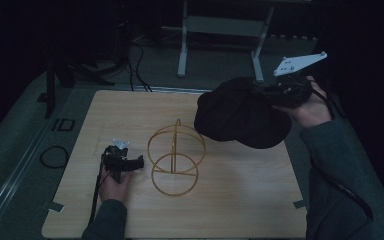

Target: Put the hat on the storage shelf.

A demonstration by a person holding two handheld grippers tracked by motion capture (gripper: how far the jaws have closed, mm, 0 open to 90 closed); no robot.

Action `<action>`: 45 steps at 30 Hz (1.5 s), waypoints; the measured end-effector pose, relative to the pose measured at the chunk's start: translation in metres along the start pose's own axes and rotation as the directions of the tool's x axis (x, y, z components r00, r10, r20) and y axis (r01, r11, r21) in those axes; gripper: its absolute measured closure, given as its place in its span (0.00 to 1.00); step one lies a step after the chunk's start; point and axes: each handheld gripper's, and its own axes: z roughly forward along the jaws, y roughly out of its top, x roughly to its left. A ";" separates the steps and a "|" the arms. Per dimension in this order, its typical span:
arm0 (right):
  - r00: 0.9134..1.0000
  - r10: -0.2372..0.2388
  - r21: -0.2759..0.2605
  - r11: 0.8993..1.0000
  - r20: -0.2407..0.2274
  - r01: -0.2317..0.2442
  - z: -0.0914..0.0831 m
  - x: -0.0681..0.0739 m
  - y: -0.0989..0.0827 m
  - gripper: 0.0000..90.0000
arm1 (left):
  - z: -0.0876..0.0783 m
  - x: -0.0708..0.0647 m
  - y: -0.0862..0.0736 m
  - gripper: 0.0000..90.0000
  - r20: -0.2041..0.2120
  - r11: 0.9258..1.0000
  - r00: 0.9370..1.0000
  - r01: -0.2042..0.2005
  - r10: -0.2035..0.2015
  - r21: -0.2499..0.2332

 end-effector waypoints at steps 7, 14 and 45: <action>0.999 0.033 -0.012 0.999 -0.002 -0.033 0.006 0.002 0.002 0.95 | 0.000 0.000 0.000 0.05 0.000 1.000 1.000 0.001 -0.001 0.000; 0.999 0.054 -0.037 0.998 -0.003 -0.054 0.005 0.003 0.004 0.95 | 0.000 0.000 0.000 0.05 0.001 1.000 1.000 0.000 0.000 0.001; 0.999 0.044 -0.113 0.993 -0.013 -0.045 0.012 0.021 0.043 0.95 | 0.000 0.000 0.000 0.05 0.001 1.000 1.000 -0.001 0.001 0.003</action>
